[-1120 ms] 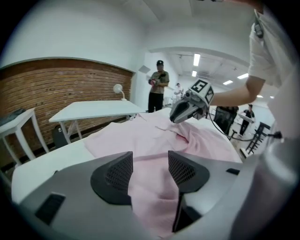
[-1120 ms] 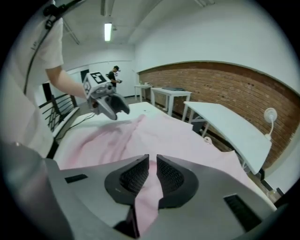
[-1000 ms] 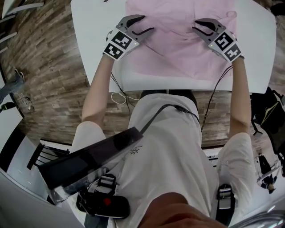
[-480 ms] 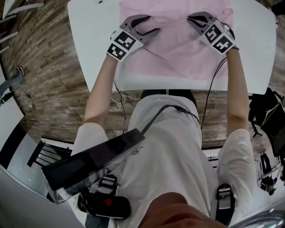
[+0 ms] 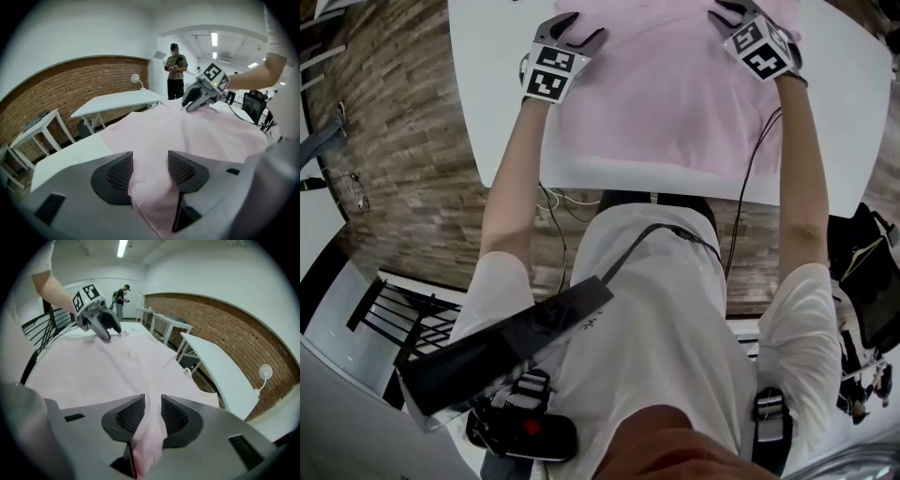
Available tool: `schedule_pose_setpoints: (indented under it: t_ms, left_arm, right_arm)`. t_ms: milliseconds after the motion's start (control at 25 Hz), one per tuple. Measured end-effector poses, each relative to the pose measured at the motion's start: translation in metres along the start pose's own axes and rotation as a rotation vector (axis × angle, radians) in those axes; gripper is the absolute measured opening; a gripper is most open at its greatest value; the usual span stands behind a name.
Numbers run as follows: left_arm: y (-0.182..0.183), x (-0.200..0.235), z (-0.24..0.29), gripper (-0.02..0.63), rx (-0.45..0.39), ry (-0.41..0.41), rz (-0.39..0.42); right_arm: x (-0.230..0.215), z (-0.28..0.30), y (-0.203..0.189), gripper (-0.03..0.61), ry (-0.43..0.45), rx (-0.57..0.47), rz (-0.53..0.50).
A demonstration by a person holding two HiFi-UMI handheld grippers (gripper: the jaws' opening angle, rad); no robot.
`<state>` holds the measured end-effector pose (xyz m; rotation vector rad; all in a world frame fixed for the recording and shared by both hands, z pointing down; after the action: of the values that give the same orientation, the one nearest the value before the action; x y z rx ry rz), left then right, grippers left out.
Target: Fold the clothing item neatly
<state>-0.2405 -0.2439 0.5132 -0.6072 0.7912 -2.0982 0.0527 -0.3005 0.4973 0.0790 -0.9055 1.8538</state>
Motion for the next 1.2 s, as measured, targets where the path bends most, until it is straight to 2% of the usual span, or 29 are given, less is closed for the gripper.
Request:
schedule_pose_setpoints:
  t_ms: [80, 160, 240, 360, 520, 720, 760, 840, 960, 1040, 1080, 1120, 1200]
  left_arm:
    - [-0.002, 0.009, -0.002, 0.236, -0.002, 0.044, -0.020]
    - [0.001, 0.018, -0.011, 0.236, 0.001, 0.067, -0.007]
    - [0.007, 0.024, -0.014, 0.236, 0.024, 0.027, 0.033]
    - [0.018, 0.026, -0.011, 0.236, 0.117, -0.064, 0.139]
    - [0.027, 0.038, -0.009, 0.223, 0.219, -0.105, 0.207]
    - [0.027, 0.051, 0.006, 0.162, 0.380, -0.188, 0.260]
    - [0.026, 0.050, 0.008, 0.139, 0.401, -0.201, 0.265]
    - [0.024, 0.049, 0.013, 0.044, 0.430, -0.200, 0.281]
    - [0.019, 0.051, 0.014, 0.022, 0.452, -0.180, 0.285]
    - [0.017, 0.058, 0.011, 0.018, 0.453, -0.152, 0.279]
    - [0.015, 0.064, 0.007, 0.018, 0.448, -0.135, 0.271]
    - [0.015, 0.070, 0.001, 0.018, 0.437, -0.120, 0.256]
    - [0.018, 0.081, -0.011, 0.018, 0.409, -0.096, 0.207]
  right_arm:
    - [-0.010, -0.024, -0.010, 0.099, -0.033, -0.032, 0.085]
    - [-0.022, -0.050, -0.021, 0.100, -0.057, -0.053, 0.141]
    - [-0.033, -0.076, -0.041, 0.100, -0.064, -0.048, 0.153]
    - [-0.048, -0.118, -0.078, 0.100, -0.075, -0.028, 0.195]
    - [-0.054, -0.146, -0.121, 0.100, -0.052, 0.016, 0.266]
    - [-0.045, -0.138, -0.126, 0.100, -0.057, 0.038, 0.154]
    - [-0.047, -0.134, -0.124, 0.100, -0.067, 0.045, 0.112]
    - [-0.052, -0.120, -0.122, 0.100, -0.065, 0.086, 0.035]
    - [-0.056, -0.092, -0.132, 0.100, -0.042, 0.171, -0.014]
    - [-0.060, -0.080, -0.140, 0.097, -0.071, 0.207, -0.008]
    - [-0.062, -0.077, -0.142, 0.068, -0.095, 0.214, -0.003]
    - [-0.064, -0.075, -0.143, 0.002, -0.117, 0.217, 0.002]
    - [-0.069, -0.073, -0.142, 0.002, -0.148, 0.223, 0.005]
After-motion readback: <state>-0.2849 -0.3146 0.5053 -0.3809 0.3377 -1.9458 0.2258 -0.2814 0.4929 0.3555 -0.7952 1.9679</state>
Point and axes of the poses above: the fingertips, and each gripper's own axes: z forward along the fingers, x to its left, y out of its top, the point moved 9 cm from there along -z, backward along the fingers, and after that the axes turned 15 degrees about -y, right-handed, at the moved point
